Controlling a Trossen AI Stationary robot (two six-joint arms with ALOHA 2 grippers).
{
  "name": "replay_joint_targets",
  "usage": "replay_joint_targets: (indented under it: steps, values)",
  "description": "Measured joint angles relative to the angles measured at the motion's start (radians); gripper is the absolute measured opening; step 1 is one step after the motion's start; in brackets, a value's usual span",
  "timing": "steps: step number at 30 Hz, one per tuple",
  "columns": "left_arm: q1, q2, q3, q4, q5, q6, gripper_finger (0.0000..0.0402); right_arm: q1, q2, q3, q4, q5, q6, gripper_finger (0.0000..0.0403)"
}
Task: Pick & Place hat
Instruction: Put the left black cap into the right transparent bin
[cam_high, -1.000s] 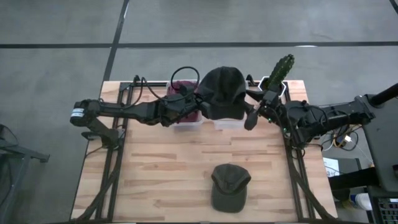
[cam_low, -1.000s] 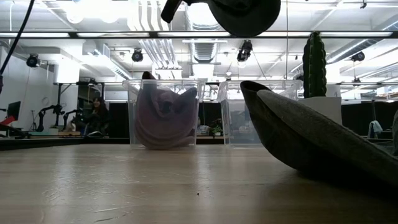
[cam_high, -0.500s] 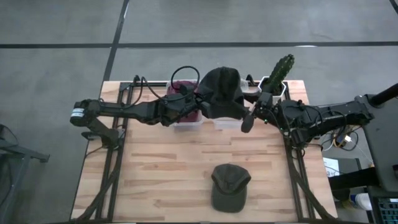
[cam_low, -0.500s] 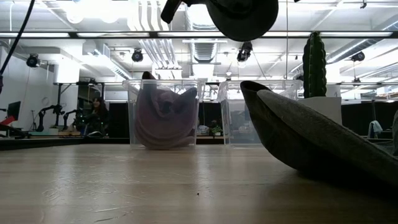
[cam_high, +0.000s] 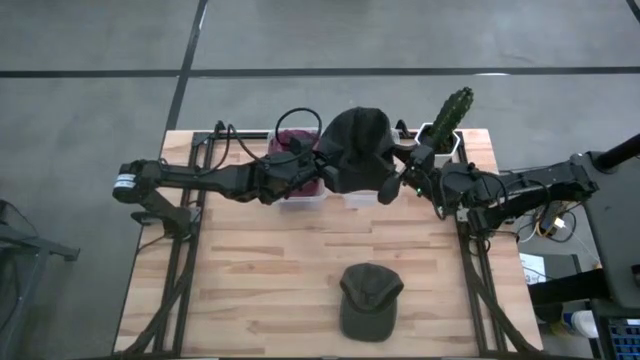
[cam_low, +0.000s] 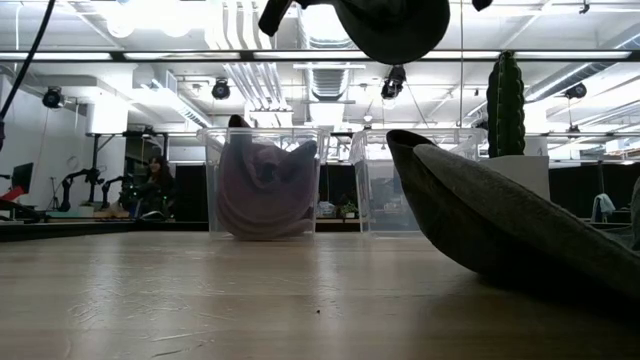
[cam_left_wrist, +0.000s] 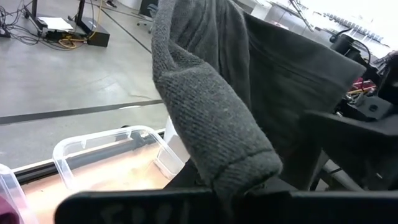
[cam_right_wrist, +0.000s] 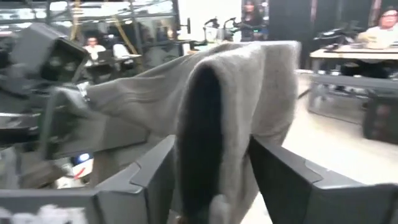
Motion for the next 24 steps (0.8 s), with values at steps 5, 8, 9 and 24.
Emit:
replay_joint_targets:
  steps: [5, 8, 9, 24]
  values:
    - [0.0, 0.0, 0.0, 0.0, 0.0, 0.001, 0.0005, 0.0, -0.008, 0.0, 0.004, 0.016, -0.008, 0.013]
    - [-0.001, 0.0, 0.0, 0.0, 0.0, 0.002, 0.0005, 0.0, -0.008, 0.0, 0.004, 0.016, -0.021, 0.0078]
    - [-0.001, 0.0, 0.0, 0.0, 0.001, 0.002, 0.0005, 0.0, -0.008, 0.0, 0.004, 0.016, -0.027, 0.006]
    - [0.0, 0.0, 0.0, 0.0, 0.036, 0.025, 0.004, 0.0, -0.008, 0.0, -0.004, 0.009, -0.032, 0.0011]
